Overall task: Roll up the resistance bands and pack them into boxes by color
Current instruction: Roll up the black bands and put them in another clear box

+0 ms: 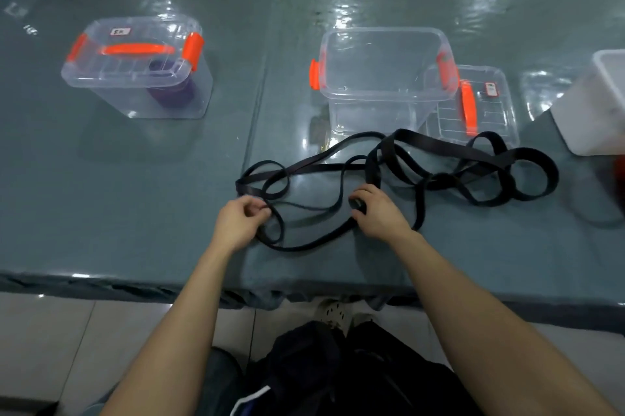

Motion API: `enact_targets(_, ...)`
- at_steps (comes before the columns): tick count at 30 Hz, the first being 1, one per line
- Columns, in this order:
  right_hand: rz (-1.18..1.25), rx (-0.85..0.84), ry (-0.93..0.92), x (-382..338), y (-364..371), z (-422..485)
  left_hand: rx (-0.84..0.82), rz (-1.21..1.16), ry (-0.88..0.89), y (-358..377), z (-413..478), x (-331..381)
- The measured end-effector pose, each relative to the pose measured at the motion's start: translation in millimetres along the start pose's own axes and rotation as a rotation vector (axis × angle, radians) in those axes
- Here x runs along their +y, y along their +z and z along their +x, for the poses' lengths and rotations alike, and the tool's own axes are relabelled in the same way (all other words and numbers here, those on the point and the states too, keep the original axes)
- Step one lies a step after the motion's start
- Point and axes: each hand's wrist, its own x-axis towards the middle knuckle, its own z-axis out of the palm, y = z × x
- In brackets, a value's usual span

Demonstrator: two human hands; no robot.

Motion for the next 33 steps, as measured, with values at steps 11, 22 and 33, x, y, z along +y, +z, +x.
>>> enact_targets(11,0.042,0.333,-0.011,-47,-19,-3,-0.022,-0.479,0.145,-71,12,43)
enact_targets(22,-0.278,-0.215,-0.082,-53,11,10,0.321,0.070,0.134,-46,21,9)
enact_targets(33,-0.029,-0.080,-0.045,-86,-25,19,0.120,0.248,0.340,-68,25,53)
